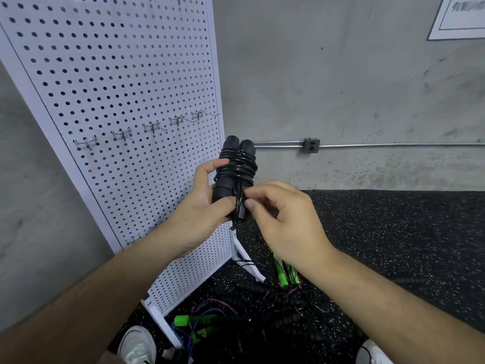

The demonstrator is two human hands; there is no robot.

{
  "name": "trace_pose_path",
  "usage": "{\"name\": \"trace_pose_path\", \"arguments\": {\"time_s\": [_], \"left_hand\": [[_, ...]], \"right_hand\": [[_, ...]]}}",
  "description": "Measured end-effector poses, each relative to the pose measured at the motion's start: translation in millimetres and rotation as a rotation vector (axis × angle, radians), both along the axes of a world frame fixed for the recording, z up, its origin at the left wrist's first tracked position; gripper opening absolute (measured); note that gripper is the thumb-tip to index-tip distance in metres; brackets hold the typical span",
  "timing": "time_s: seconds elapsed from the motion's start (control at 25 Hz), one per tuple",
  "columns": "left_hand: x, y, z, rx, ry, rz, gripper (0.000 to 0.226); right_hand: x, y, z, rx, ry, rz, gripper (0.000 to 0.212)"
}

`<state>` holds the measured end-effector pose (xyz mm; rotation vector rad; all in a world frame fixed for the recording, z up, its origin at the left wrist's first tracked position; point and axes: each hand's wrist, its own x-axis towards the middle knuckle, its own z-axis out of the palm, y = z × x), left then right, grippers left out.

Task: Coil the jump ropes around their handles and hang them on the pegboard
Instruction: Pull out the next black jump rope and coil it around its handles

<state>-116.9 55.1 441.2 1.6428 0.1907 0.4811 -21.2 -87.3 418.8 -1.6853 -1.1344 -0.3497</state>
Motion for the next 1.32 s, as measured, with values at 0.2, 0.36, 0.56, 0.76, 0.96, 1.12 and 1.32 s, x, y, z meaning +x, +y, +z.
{"name": "trace_pose_path", "arguments": {"time_s": [0.2,0.36,0.56,0.76,0.96,1.12,1.32], "left_hand": [[-0.3,1.8,-0.6,0.019,-0.009,-0.031,0.06],[3.0,0.7,-4.8,-0.346,-0.123,-0.163,0.065],[4.4,11.3,-4.4,-0.262,-0.192,-0.088,0.062],[2.7,14.1,-4.4,-0.191,-0.185,-0.109,0.059],[2.3,10.7,-15.9,-0.004,-0.099,-0.194,0.056],[4.2,10.3,-14.7,-0.075,-0.15,-0.158,0.056],[1.8,14.2,-10.5,-0.107,-0.177,-0.14,0.058]], "right_hand": [[-13.9,-0.6,2.3,0.063,0.045,-0.032,0.012],[-20.5,4.1,7.2,0.1,-0.024,-0.054,0.013],[-8.7,0.9,9.6,0.054,-0.037,0.059,0.025],[10.3,-5.8,8.9,-0.002,-0.213,-0.013,0.019],[12.1,-0.7,4.9,-0.009,-0.395,-0.063,0.014],[9.7,4.8,4.5,0.019,-0.262,0.029,0.015],[14.0,-2.4,7.7,-0.054,-0.149,0.081,0.016]]}}
